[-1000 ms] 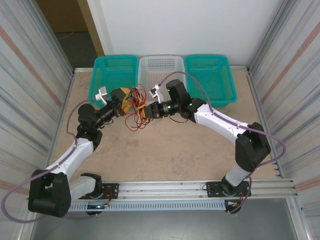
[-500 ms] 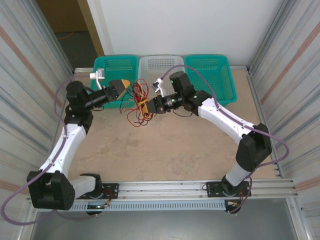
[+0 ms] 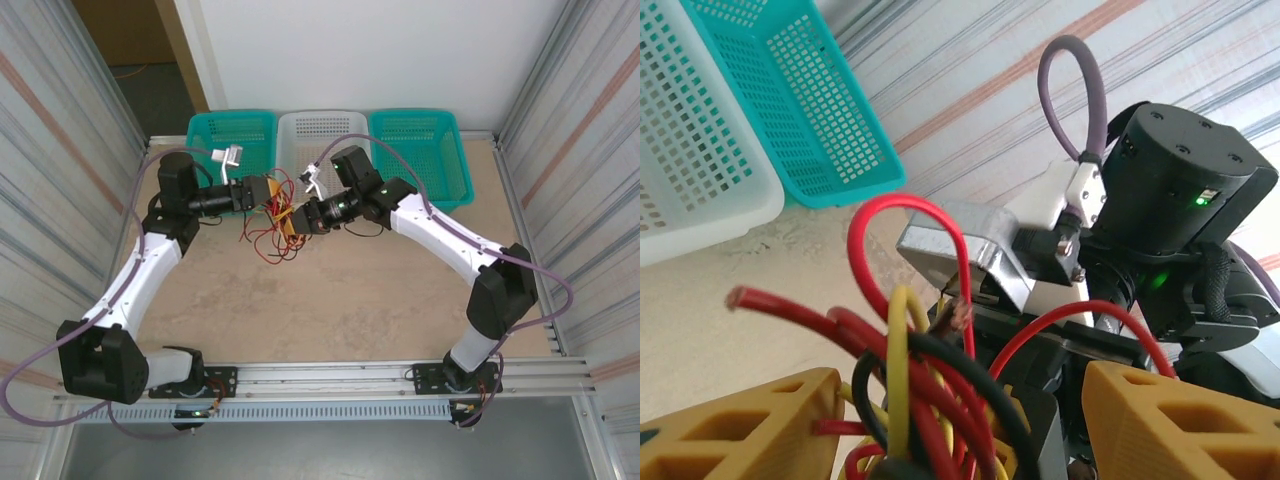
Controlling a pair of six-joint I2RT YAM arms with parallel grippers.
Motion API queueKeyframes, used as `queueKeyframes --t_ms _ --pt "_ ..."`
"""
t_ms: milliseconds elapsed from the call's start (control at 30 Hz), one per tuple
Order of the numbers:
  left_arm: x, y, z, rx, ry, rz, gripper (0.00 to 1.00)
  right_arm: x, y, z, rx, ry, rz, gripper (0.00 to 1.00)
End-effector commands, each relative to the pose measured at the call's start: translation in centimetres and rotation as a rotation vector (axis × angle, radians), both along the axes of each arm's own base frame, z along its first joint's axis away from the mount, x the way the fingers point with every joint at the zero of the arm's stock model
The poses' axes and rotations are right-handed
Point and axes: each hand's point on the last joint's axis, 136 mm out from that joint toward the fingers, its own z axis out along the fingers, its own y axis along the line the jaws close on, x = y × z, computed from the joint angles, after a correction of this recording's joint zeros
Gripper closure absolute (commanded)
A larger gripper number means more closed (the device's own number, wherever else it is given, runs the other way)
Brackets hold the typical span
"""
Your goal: Untangle the cables
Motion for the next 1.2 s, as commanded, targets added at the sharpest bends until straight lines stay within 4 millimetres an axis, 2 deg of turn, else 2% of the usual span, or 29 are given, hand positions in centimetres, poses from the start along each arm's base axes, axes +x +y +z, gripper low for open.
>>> queueKeyframes --t_ms 0,100,200,267,333,533,667,867,1067,1167 --pt "0.3 0.9 0.8 -0.027 -0.019 0.02 0.35 0.2 0.1 1.2 0.018 -0.039 0.01 1.0" --pt "0.6 2.0 0.8 -0.037 -0.003 0.049 0.34 0.6 -0.3 0.9 0.011 -0.028 -0.008 1.0" --pt "0.9 3.4 0.6 -0.048 0.021 0.103 0.26 0.8 -0.6 0.9 0.011 -0.025 -0.017 1.0" --pt "0.7 3.8 0.4 -0.052 0.037 0.115 0.24 0.8 -0.7 0.7 0.008 -0.023 -0.02 1.0" --pt "0.3 3.7 0.2 -0.041 0.044 0.104 0.23 0.8 -0.6 0.6 0.006 -0.019 -0.018 1.0" --pt "-1.4 1.4 -0.5 0.003 0.032 0.022 0.3 1.1 -0.2 -0.1 -0.01 -0.001 -0.016 1.0" --pt "-1.1 0.8 -1.3 0.003 0.05 0.013 0.41 0.8 0.3 -0.2 -0.02 -0.001 -0.004 1.0" --pt "-1.2 0.0 -1.5 -0.002 0.054 -0.02 0.65 0.8 0.5 -1.2 -0.05 0.014 -0.007 1.0" --pt "-1.8 -0.5 -2.5 0.016 0.072 -0.046 0.67 0.7 0.7 -1.3 -0.052 0.013 -0.003 1.0" --pt "-1.8 -0.5 -2.7 0.012 0.07 -0.042 0.79 0.6 0.8 -1.4 -0.054 0.014 -0.002 1.0"
